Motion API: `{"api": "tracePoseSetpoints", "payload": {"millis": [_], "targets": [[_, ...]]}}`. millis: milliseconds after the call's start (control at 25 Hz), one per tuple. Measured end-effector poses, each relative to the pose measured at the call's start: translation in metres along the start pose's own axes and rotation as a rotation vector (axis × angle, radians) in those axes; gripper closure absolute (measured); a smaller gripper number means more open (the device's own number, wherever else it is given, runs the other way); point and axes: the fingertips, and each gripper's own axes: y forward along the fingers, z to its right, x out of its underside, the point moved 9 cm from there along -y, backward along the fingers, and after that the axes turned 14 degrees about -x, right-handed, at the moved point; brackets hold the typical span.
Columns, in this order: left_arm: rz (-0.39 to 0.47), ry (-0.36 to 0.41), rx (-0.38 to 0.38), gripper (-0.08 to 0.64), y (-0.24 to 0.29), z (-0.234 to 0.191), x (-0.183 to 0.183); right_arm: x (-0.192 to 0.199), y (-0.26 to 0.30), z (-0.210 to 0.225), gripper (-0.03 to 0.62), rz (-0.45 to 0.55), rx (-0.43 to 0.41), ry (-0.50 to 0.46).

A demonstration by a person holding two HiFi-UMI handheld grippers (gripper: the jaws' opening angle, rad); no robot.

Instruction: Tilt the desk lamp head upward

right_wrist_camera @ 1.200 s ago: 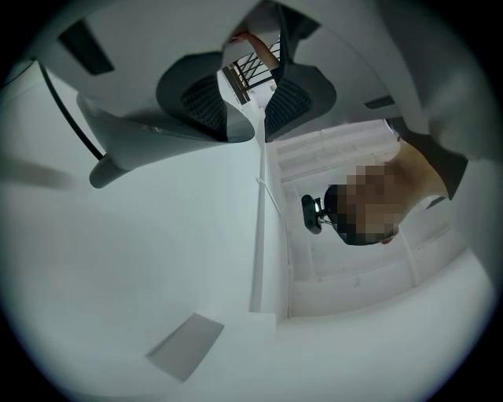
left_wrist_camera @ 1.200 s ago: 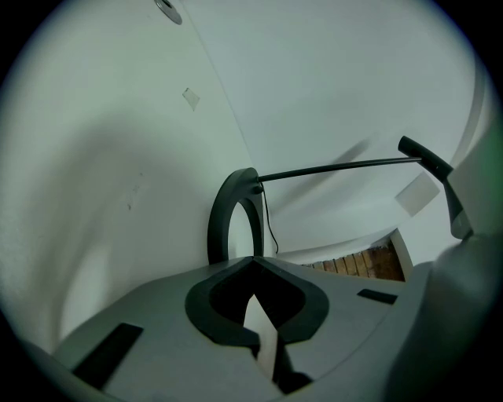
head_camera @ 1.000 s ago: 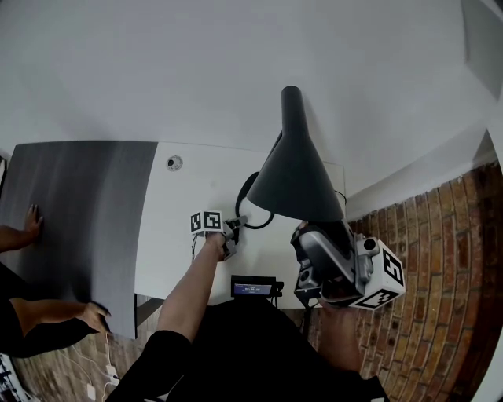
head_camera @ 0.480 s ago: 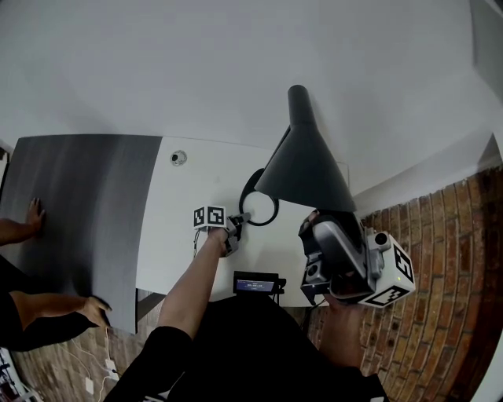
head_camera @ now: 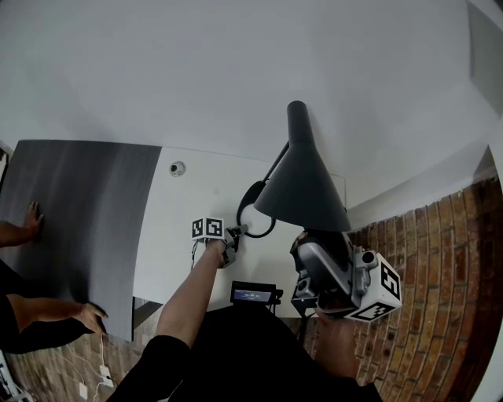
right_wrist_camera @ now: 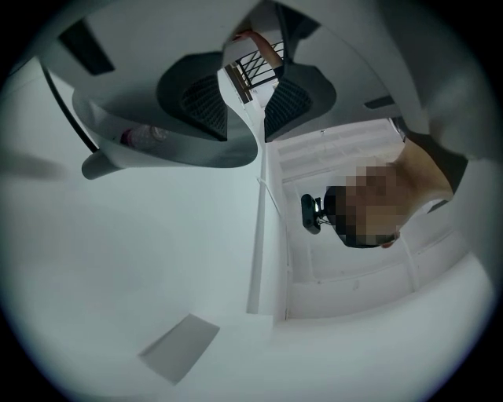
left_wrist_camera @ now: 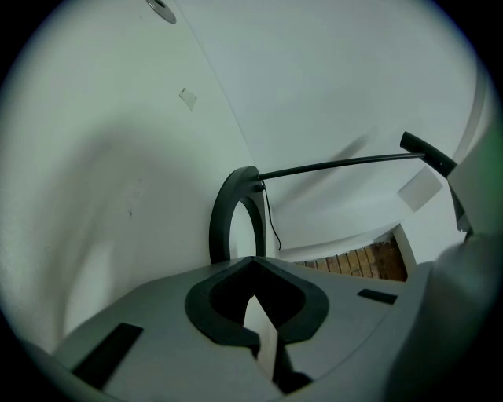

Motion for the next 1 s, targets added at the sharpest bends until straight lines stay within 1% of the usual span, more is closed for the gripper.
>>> {"api": "tracePoseSetpoints", "payload": {"millis": [160, 400, 1000], "targets": [[0.006, 0.016, -0.018, 0.551, 0.001, 0.003, -0.002, -0.007, 0.005, 0.000, 0.457, 0.014, -0.009, -0.027], [-0.013, 0.044, -0.048, 0.551, 0.002, 0.004, -0.001, -0.014, 0.007, 0.001, 0.457, 0.011, 0.017, -0.019], [-0.009, 0.049, -0.049, 0.551, -0.001, 0.008, -0.005, -0.033, 0.017, 0.004, 0.457, 0.022, 0.004, -0.024]]}}
